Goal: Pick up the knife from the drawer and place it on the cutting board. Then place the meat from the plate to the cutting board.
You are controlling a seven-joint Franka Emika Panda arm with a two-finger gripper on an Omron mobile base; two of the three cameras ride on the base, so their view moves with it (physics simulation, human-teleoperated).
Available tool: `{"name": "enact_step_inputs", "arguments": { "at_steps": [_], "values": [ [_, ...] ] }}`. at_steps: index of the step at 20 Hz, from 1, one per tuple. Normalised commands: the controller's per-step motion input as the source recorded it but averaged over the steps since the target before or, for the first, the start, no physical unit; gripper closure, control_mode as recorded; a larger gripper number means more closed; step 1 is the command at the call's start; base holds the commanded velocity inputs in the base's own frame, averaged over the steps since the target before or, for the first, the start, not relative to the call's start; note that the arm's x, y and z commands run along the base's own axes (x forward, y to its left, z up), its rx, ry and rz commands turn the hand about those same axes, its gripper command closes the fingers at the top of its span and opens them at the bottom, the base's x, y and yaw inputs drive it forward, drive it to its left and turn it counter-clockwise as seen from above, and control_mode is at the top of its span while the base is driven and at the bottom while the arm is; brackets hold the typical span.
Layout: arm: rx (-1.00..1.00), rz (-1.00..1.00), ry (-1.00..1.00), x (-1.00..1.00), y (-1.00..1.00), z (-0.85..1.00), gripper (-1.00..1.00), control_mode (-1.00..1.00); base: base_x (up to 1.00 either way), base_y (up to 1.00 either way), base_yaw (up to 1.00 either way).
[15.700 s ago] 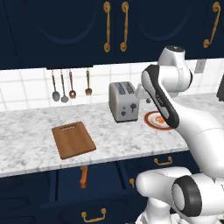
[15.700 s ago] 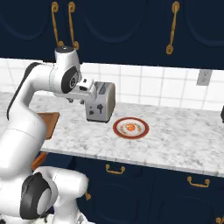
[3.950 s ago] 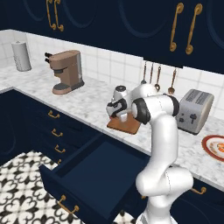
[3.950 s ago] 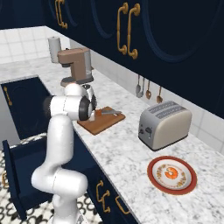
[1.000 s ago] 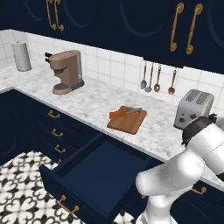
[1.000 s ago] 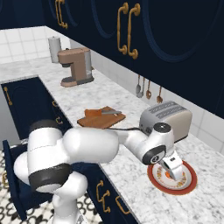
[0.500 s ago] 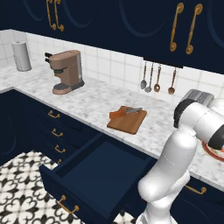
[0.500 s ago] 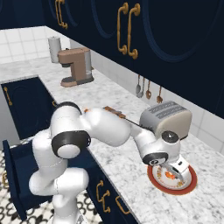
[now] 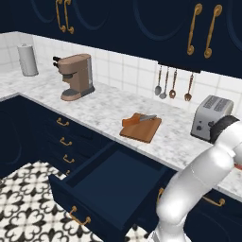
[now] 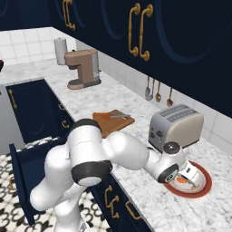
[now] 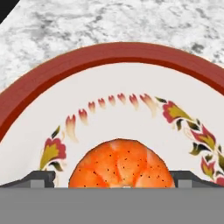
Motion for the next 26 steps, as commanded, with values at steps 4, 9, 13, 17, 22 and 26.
{"name": "enact_step_inputs", "arguments": {
  "at_steps": [4, 9, 13, 17, 22, 26],
  "values": [
    [0.24, 0.03, 0.04, 0.00, -0.78, 0.78, -1.00, -1.00, 0.00, 0.00, 0.00],
    [0.33, 0.04, 0.15, -0.27, -0.47, 0.42, -1.00, -1.00, 0.00, 0.00, 0.00],
    [0.34, 0.03, 0.28, -0.30, -0.25, 0.00, -1.00, -1.00, 0.00, 0.00, 0.00],
    [0.32, 0.04, 0.09, 0.00, 0.00, 0.16, -1.00, -1.00, 0.00, 0.00, 0.00],
    [0.16, 0.00, 0.03, 0.07, 0.00, 0.16, -1.00, -1.00, 0.00, 0.00, 0.00],
    [0.10, -0.01, 0.20, 0.11, 0.21, 0.00, -1.00, -1.00, 0.00, 0.00, 0.00]
  ]
}}
